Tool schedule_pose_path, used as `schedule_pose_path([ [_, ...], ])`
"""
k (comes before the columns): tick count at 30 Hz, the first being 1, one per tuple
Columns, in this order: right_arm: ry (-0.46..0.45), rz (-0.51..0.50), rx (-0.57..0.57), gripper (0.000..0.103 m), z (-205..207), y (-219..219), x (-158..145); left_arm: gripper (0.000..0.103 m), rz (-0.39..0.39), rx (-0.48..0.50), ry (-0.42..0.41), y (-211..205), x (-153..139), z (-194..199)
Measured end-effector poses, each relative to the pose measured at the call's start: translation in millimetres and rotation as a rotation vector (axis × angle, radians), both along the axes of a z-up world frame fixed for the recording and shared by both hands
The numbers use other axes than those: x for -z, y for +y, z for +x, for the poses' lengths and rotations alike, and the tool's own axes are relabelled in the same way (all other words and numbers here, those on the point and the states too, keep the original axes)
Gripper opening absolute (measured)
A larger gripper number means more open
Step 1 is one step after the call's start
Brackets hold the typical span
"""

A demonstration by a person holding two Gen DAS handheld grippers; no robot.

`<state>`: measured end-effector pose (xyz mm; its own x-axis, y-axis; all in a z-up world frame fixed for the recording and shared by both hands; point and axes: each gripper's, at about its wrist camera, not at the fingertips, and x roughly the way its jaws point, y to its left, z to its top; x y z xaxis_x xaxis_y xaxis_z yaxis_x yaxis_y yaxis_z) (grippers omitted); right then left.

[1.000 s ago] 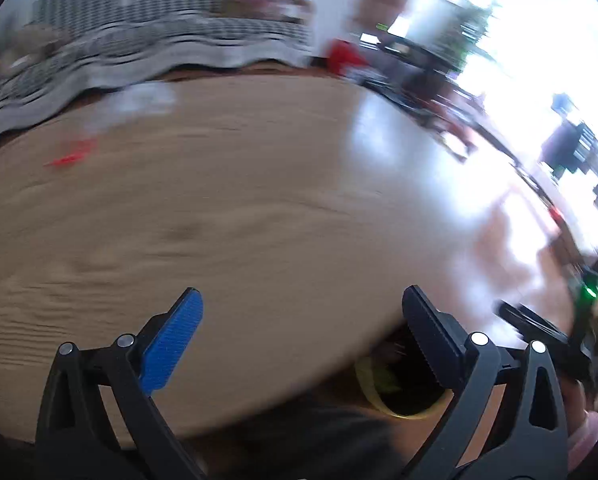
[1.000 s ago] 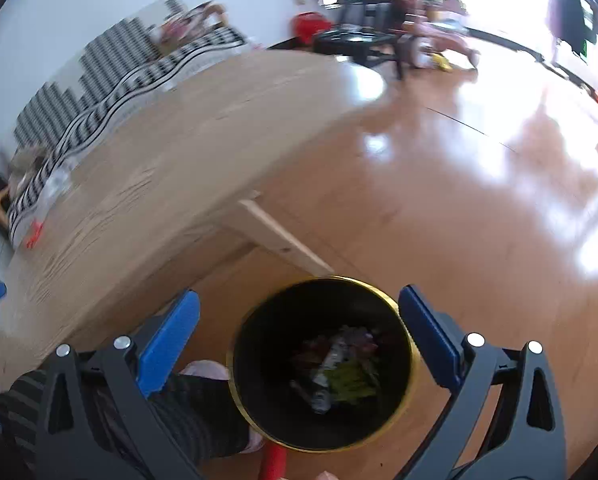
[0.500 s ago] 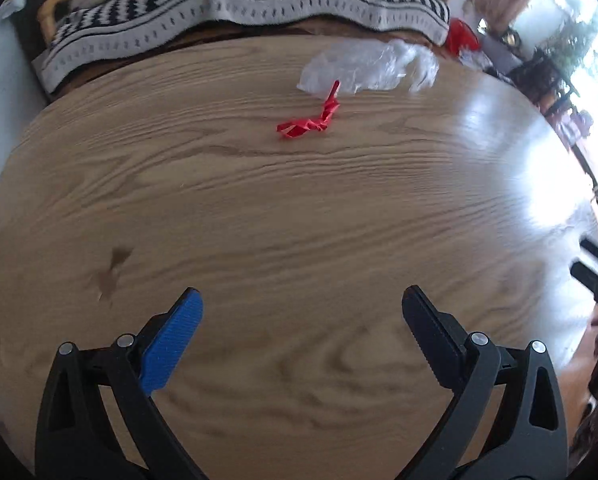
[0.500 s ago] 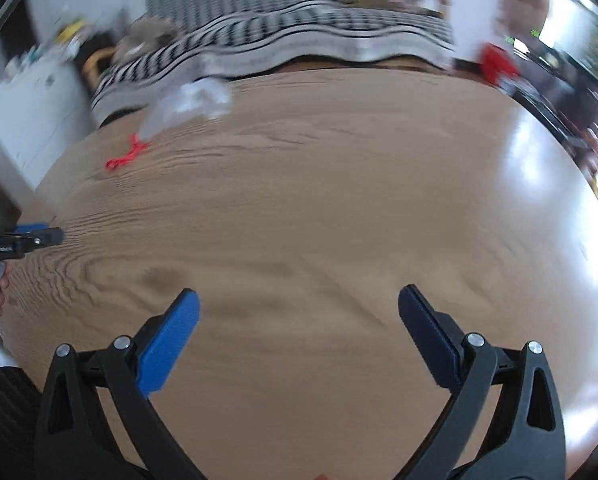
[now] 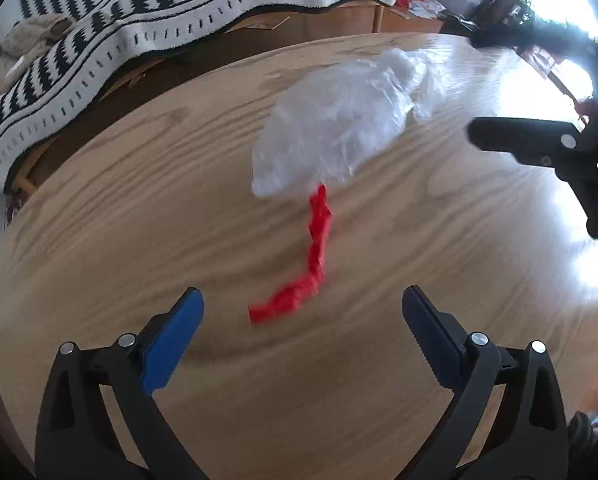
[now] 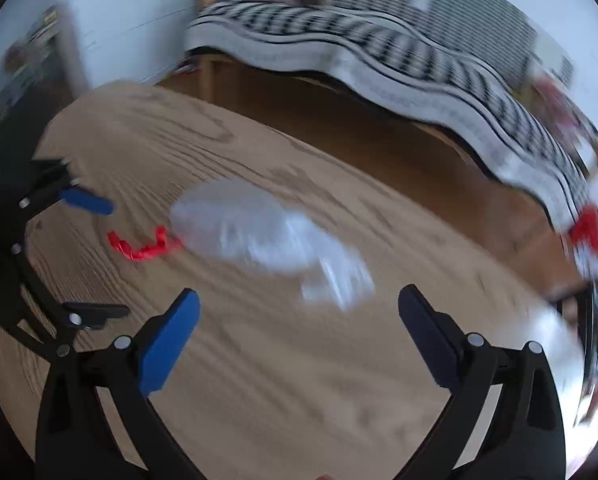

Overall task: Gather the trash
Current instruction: 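Grasp the red ribbon with left tool while right grasps the clear plastic bag, then carry the red ribbon and plastic bag over the bin and open both tools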

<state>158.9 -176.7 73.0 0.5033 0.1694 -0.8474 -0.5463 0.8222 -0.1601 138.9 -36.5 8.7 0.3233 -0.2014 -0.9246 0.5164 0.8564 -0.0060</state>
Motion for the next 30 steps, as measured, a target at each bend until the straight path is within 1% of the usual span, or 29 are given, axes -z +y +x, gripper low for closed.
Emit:
schedule_pose_path([
  [2, 0.007, -0.041, -0.038, 0.096, 18.9, 10.5, 5.6, 0.097, 0.007, 0.010, 0.005, -1.8, 4.0, 5.5],
  [3, 0.019, -0.044, -0.047, 0.096, 28.7, 14.9, 8.6, 0.097, 0.027, 0.022, -0.013, -3.5, 4.8, 6.2],
  [4, 0.038, -0.041, -0.055, 0.091, 34.4, 16.1, 11.9, 0.097, 0.026, 0.033, -0.024, -4.1, 4.2, 6.6],
  [5, 0.074, -0.042, -0.061, 0.076, 41.6, 17.6, 18.6, 0.097, 0.023, 0.029, -0.024, -4.2, 4.6, 10.0],
  [6, 0.104, -0.056, -0.061, 0.066, 43.3, 16.6, 25.1, 0.097, 0.023, 0.021, -0.026, -4.4, 4.3, 10.9],
  [7, 0.125, -0.073, -0.054, 0.042, 43.5, 14.4, 32.1, 0.096, 0.017, 0.010, -0.029, -4.5, 3.9, 10.9],
  [8, 0.153, -0.081, -0.048, 0.024, 42.8, 13.2, 39.6, 0.090, 0.010, 0.019, -0.046, -4.9, 2.5, 8.3],
  [9, 0.172, -0.074, -0.042, 0.020, 40.5, 12.0, 45.5, 0.074, -0.007, 0.035, -0.073, -6.0, -0.8, 4.2],
  [10, 0.186, -0.056, -0.041, 0.015, 35.6, 10.1, 49.2, 0.062, -0.012, 0.042, -0.089, -6.2, -2.3, 2.8],
  [11, 0.182, -0.030, -0.032, 0.011, 29.3, 7.5, 50.5, 0.029, -0.013, 0.042, -0.103, -7.2, -5.4, -0.1],
  [12, 0.186, -0.010, -0.016, 0.010, 25.0, 6.2, 51.6, 0.005, -0.008, 0.033, -0.103, -8.0, -6.3, -1.7],
  [15, 0.173, 0.062, 0.081, 0.008, 4.0, -3.2, 51.6, 0.005, -0.026, -0.014, -0.079, -6.9, -7.4, -7.3],
  [16, 0.167, 0.089, 0.107, 0.007, -5.2, -5.8, 49.9, 0.005, -0.041, -0.028, -0.060, -6.3, -8.1, -12.7],
  [18, 0.154, 0.117, 0.155, 0.007, -22.3, -10.1, 43.7, 0.005, -0.041, -0.035, -0.049, -6.9, -9.8, -24.9],
  [21, 0.142, 0.164, 0.221, 0.007, -42.4, -15.3, 24.9, 0.005, -0.037, -0.044, -0.073, -5.9, -21.1, -41.9],
  [25, 0.129, 0.187, 0.264, 0.007, -62.3, -16.6, -4.5, 0.005, -0.052, -0.063, -0.107, -6.3, -49.6, -69.7],
  [27, 0.104, 0.200, 0.279, 0.007, -82.1, -17.5, -22.8, 0.005, -0.054, -0.063, -0.122, -8.0, -60.6, -81.4],
  [30, 0.055, 0.238, 0.313, 0.007, -115.8, -23.1, -44.8, 0.005, -0.077, -0.080, -0.157, -10.5, -81.9, -110.2],
])
